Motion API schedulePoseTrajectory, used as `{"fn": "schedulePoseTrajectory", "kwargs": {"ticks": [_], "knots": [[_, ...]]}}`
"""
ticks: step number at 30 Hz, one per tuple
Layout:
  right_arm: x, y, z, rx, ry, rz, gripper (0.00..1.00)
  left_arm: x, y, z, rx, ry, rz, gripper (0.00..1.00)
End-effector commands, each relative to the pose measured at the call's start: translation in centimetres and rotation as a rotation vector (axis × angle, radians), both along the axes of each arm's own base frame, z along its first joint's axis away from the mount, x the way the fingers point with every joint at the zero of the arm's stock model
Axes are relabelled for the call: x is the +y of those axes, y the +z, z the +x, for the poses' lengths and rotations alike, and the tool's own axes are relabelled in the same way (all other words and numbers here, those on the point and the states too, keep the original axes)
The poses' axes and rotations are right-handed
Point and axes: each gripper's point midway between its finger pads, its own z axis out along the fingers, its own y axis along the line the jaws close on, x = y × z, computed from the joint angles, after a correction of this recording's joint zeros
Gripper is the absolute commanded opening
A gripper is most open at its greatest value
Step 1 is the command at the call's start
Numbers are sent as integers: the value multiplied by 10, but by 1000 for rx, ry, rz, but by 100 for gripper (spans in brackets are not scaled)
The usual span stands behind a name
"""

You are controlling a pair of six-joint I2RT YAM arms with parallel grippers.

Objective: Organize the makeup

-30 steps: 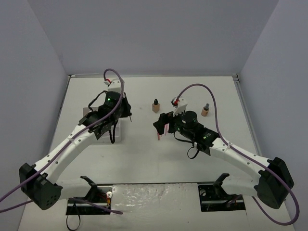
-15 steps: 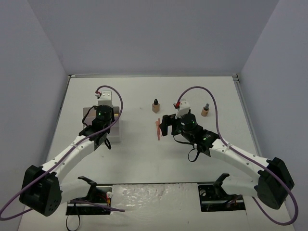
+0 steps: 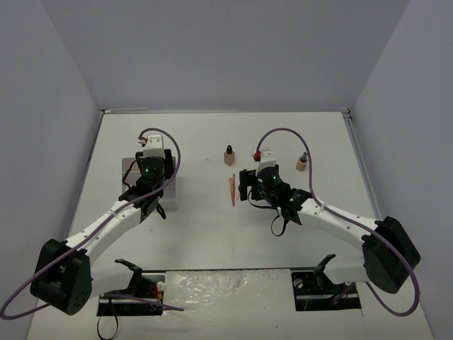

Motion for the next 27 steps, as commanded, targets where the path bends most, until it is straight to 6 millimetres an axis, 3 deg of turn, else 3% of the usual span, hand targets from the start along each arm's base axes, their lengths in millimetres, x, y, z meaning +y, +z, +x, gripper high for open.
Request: {"fn": "schedulePoseTrajectory", "kwargs": {"ticks": [1, 7, 11, 15, 21, 25, 27], "knots": [[1, 1, 25, 6, -98, 3, 74, 3, 34, 4, -81, 29, -58, 57], [6, -30, 29, 83, -107, -31, 63, 8, 50, -13, -46, 31, -76, 85], [6, -53, 30, 128, -121, -68, 57, 6, 67, -28, 13, 15, -112, 93], [7, -71, 35, 154, -131, -103, 53, 2, 81, -43, 54, -8, -158, 94], [-2, -94, 42, 175, -183, -165, 47, -7, 85, -56, 76, -43, -236, 94], [-25, -107, 42, 199, -259, -201, 38, -15, 85, -57, 95, -71, -271, 94], [-42, -111, 41, 214, -303, -210, 29, -23, 86, -56, 109, -103, -291, 94]]}}
